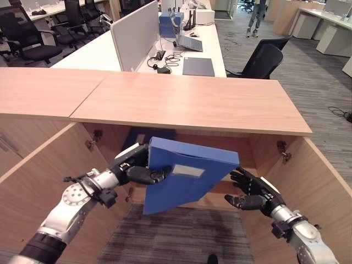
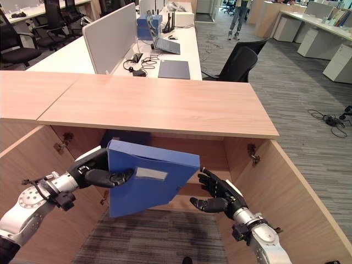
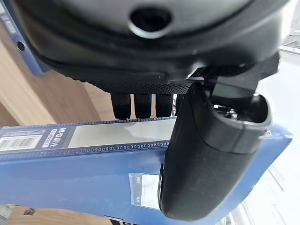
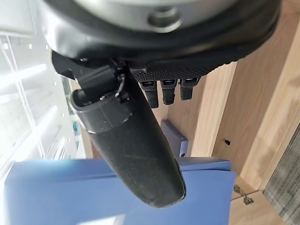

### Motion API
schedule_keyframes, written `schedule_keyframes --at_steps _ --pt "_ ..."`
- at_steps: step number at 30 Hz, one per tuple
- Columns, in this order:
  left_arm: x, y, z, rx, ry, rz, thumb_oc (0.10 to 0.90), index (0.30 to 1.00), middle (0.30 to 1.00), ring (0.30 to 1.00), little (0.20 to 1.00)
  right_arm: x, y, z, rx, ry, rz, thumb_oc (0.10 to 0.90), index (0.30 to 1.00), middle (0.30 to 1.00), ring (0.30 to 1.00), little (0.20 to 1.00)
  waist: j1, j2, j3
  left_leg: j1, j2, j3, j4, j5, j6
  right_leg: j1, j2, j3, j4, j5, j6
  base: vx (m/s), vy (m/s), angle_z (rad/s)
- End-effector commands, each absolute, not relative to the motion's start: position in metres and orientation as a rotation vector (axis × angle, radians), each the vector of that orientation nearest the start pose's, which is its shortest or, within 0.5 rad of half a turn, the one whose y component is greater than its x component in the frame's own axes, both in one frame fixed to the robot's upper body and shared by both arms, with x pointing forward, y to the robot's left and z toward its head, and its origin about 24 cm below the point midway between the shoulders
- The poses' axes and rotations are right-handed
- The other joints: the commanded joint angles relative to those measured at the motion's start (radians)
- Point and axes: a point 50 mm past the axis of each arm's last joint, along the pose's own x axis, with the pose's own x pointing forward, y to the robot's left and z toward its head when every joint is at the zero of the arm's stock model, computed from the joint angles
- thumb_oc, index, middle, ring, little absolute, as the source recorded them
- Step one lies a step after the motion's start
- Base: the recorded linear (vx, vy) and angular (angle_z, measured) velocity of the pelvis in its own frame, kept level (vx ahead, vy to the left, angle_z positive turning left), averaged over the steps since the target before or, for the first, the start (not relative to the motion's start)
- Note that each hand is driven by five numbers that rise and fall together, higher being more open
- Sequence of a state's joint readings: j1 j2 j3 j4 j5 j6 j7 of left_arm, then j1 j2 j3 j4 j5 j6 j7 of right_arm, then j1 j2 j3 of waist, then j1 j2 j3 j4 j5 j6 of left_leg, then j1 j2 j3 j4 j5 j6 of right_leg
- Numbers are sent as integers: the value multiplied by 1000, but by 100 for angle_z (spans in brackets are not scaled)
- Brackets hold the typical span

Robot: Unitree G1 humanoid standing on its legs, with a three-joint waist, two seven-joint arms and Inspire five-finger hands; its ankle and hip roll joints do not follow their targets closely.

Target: Put the empty folder in the office cabinet

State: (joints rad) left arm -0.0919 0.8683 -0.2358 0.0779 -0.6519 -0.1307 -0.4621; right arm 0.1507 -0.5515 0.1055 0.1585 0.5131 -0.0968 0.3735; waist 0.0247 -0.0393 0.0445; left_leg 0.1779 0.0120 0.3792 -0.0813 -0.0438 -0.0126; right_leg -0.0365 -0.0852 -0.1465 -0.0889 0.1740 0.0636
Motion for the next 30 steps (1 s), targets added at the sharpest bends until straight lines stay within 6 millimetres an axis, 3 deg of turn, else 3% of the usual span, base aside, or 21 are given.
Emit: schedule_keyframes --at_steps 1,8,15,25,30 --pt "279 231 144 188 -269 -581 400 300 300 300 300 239 -234 60 -57 -11 410 800 900 900 900 900 -6 16 -35 -16 -5 -136 -6 -33 -16 89 2 -50 35 -113 79 0 0 0" --pt "280 217 147 160 -292 -642 400 300 300 300 300 245 -228 62 -48 -29 416 800 900 900 900 900 -5 17 -37 -13 -4 -135 -6 -35 -15 93 4 -50 35 -116 77 0 0 0" --pt "279 189 151 57 -317 -773 400 300 300 300 300 256 -216 67 -26 -67 432 800 900 900 900 900 -4 19 -38 -13 -5 -141 -6 -35 -14 94 4 -53 37 -118 75 0 0 0" --pt "276 174 152 8 -312 -859 400 300 300 300 300 265 -210 74 3 -115 420 800 900 900 900 900 0 19 -40 -10 -5 -147 -6 -35 -14 97 5 -55 37 -119 74 0 0 0" --pt "279 156 148 -70 -296 -918 400 300 300 300 300 274 -192 87 80 -184 466 800 900 900 900 900 0 18 -40 -11 -4 -148 -6 -33 -13 95 5 -55 40 -120 73 0 0 0"
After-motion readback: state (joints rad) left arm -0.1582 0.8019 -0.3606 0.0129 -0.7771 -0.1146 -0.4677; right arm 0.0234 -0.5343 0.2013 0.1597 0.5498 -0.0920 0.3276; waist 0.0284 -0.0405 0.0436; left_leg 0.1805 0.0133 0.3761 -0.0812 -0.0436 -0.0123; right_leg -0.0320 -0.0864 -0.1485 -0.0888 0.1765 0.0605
